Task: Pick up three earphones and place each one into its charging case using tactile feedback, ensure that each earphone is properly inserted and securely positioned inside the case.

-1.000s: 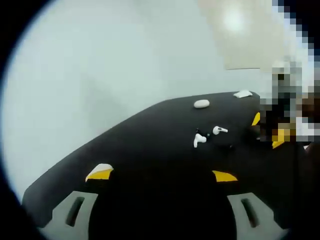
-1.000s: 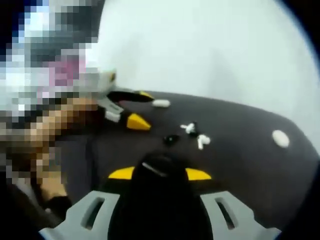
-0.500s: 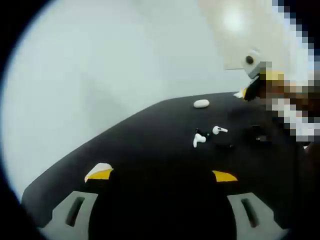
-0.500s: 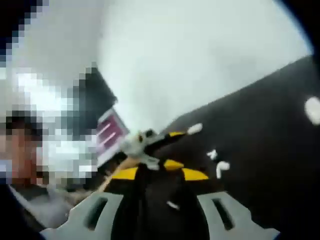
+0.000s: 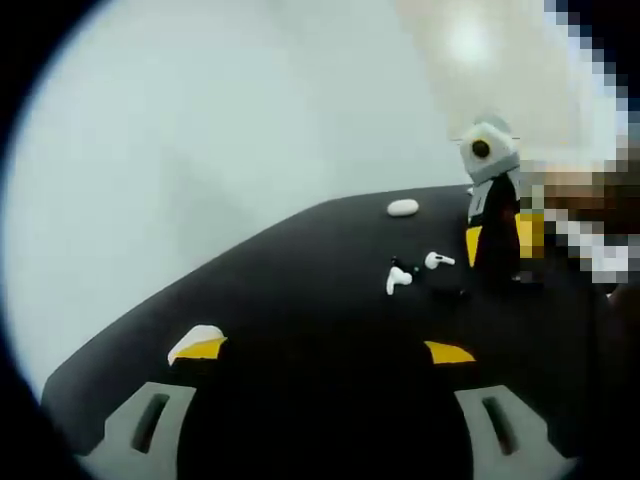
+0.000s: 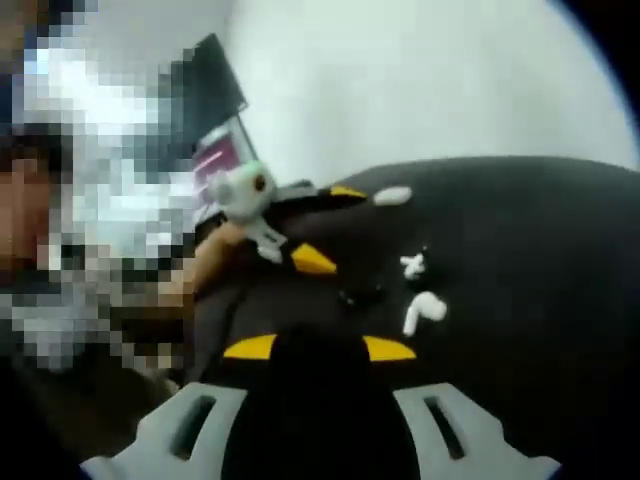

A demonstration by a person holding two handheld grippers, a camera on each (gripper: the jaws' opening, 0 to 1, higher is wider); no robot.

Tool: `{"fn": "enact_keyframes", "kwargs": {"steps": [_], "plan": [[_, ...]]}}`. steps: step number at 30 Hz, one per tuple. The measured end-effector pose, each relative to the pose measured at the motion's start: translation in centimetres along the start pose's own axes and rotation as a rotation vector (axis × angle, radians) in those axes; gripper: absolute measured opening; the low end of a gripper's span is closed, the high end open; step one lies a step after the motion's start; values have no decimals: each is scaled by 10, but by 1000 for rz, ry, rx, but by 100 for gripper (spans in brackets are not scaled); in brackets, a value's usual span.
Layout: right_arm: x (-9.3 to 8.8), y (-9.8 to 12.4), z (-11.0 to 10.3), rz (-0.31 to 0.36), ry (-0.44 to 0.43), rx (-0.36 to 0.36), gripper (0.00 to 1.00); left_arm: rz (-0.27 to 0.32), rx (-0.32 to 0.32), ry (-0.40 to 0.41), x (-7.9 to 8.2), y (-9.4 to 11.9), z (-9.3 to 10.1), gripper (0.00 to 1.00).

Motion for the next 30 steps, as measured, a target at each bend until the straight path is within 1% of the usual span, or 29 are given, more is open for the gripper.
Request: {"fn": "enact_keyframes", "kwargs": {"steps": [3, 5, 8, 9, 10, 12, 13, 15, 18, 19, 20, 22, 24, 27, 29, 30], "plan": [[-2, 2, 0, 20, 12, 13, 33, 0, -2, -5, 1, -1, 0, 72], [-3, 2, -2, 22, 31, 20, 35, -1, -2, -8, 1, -1, 0, 72], [-5, -1, -6, 7, 80, 48, 35, -2, -3, -7, 1, -1, 0, 72], [-6, -2, -8, 2, 109, 53, 35, -2, -3, -8, 1, -1, 0, 72], [-6, -4, -10, -2, 123, 53, 35, -2, -3, -11, 1, -1, 1, 71], [-6, -5, -12, 0, 122, 37, 35, -2, -2, -14, 2, -1, 1, 71], [-6, -5, -12, 2, 142, 28, 35, -2, -2, -12, 1, -1, 1, 71], [-6, -4, -13, 20, 210, 9, 34, -2, -4, -10, 1, -1, 1, 71], [-6, -2, -21, 46, 377, -64, 34, -2, -3, -19, 2, 0, 3, 70], [-6, -2, -25, 51, 459, -99, 34, -2, -4, -19, 2, 0, 3, 70], [-5, -1, -29, 51, 515, -121, 34, -2, -5, -18, 1, 0, 3, 70], [-3, 0, -32, 79, 618, -179, 31, -1, -7, -19, 1, 0, 3, 69], [1, 2, -35, 120, 663, -202, 24, 0, -9, -23, 2, 0, 4, 70], [0, 2, -34, 111, 665, -211, 23, 3, -18, -24, 2, 0, 5, 70], [0, 3, -34, 113, 696, -213, 23, 4, -25, -25, 2, 0, 6, 70], [0, 2, -36, 119, 727, -216, 23, 5, -27, -29, 3, 0, 6, 70]]}}
Point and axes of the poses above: the point that each gripper's makers call its tool centre point, and the gripper's own axes: y roughly backward along the fingers, z roughly to its right, x roughly out of its top, the point moved 8 cm from there along y, roughly backward along the fingers, and after that the axes turned 10 degrees about -z, right-handed, at the moved point
